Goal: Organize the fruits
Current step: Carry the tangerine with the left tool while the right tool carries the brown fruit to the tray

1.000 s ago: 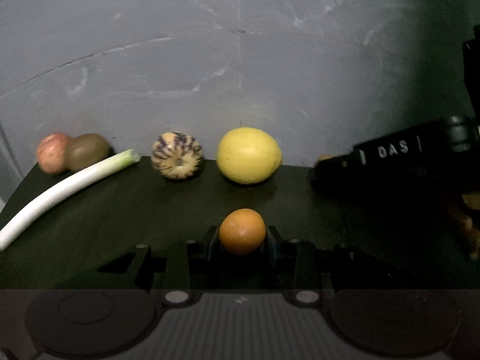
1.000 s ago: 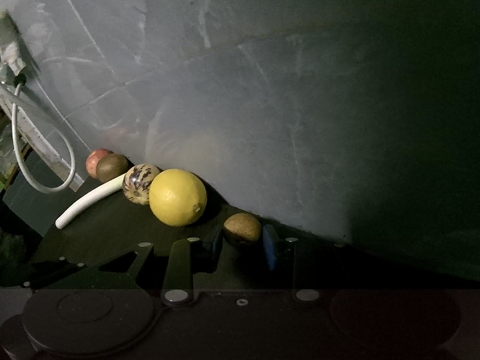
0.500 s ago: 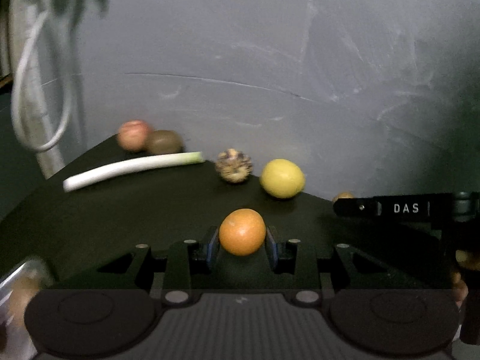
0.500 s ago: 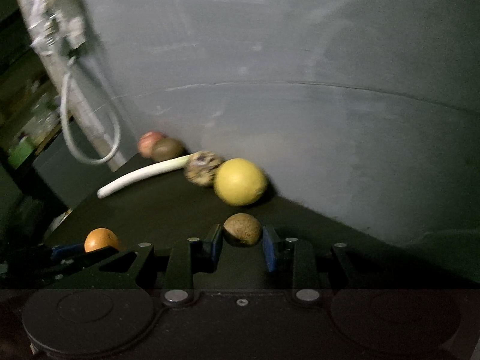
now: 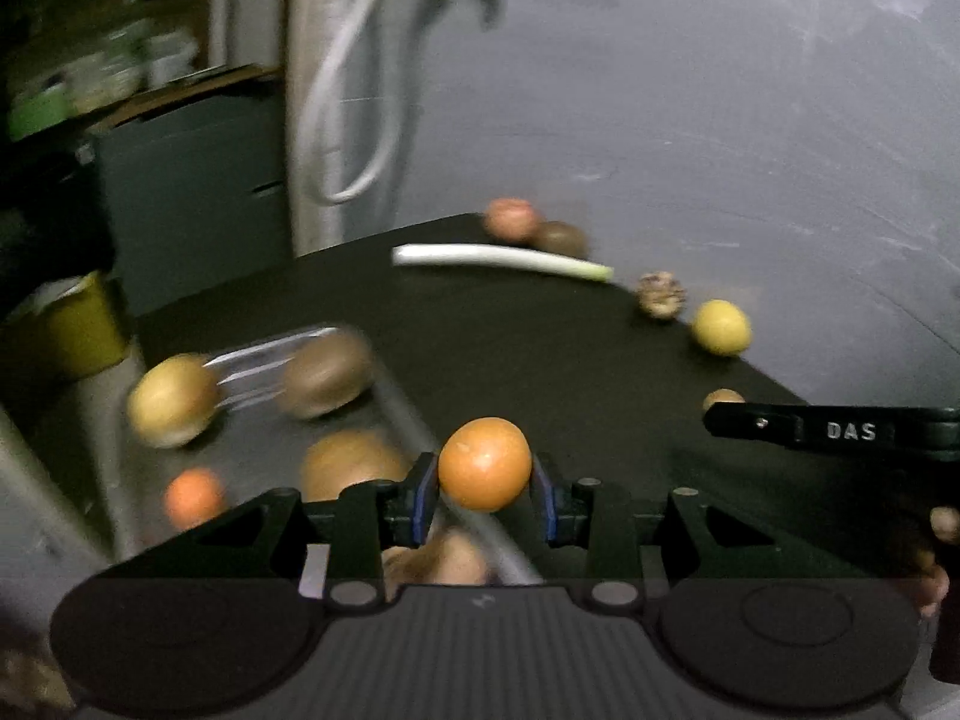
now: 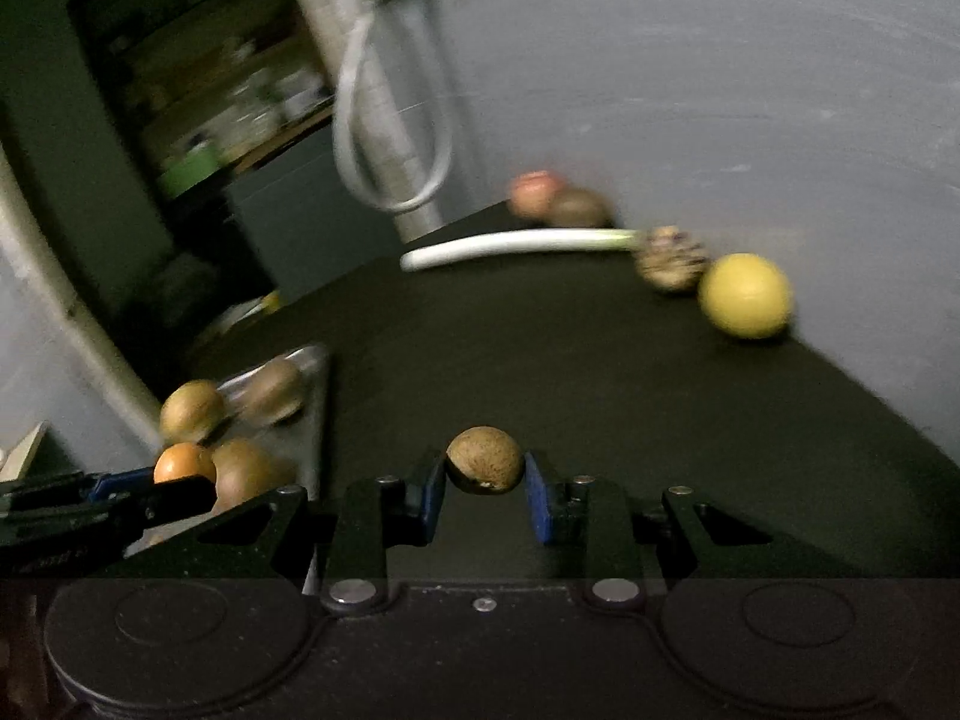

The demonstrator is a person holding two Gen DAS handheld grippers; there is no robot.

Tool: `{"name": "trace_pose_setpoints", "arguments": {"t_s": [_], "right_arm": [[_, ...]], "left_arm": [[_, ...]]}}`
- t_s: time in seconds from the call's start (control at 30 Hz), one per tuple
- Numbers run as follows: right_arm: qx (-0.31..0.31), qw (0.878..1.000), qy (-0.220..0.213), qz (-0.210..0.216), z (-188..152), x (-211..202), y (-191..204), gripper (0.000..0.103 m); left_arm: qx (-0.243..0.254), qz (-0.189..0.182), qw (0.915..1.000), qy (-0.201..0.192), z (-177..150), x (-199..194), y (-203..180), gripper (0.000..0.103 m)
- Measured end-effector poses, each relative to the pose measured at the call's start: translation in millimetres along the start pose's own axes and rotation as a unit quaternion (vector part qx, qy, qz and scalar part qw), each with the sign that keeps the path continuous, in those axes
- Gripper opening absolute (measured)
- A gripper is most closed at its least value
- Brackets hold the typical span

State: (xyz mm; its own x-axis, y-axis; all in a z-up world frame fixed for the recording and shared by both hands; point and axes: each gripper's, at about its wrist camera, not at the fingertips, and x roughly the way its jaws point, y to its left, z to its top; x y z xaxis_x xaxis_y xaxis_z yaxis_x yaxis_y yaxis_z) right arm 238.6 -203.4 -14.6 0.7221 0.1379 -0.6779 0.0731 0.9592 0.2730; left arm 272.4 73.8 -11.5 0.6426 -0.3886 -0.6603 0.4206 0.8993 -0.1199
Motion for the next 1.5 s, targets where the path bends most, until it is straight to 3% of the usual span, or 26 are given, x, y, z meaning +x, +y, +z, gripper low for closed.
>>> {"name": "trace_pose_setpoints", "arguments": {"t_s": [0.3, 0.67, 1.33, 1.5], "right_arm": [[-0.082, 0.993, 0.048, 0.072, -27, 3, 63, 0.031], [-0.152, 0.978, 0.1, 0.106, -54, 24, 102, 0.031], [-0.183, 0.969, 0.131, 0.104, -60, 49, 116, 0.032], [-0.189, 0.968, 0.128, 0.108, -59, 47, 115, 0.032]], "left_arm": [[-0.068, 0.054, 0.9959, 0.025, -46, -39, 52, 0.036], [-0.104, 0.092, 0.9882, 0.064, -73, -30, 72, 0.036], [-0.073, 0.079, 0.9898, 0.093, -73, -8, 56, 0.036], [-0.085, 0.072, 0.9891, 0.096, -70, -8, 60, 0.039]]}}
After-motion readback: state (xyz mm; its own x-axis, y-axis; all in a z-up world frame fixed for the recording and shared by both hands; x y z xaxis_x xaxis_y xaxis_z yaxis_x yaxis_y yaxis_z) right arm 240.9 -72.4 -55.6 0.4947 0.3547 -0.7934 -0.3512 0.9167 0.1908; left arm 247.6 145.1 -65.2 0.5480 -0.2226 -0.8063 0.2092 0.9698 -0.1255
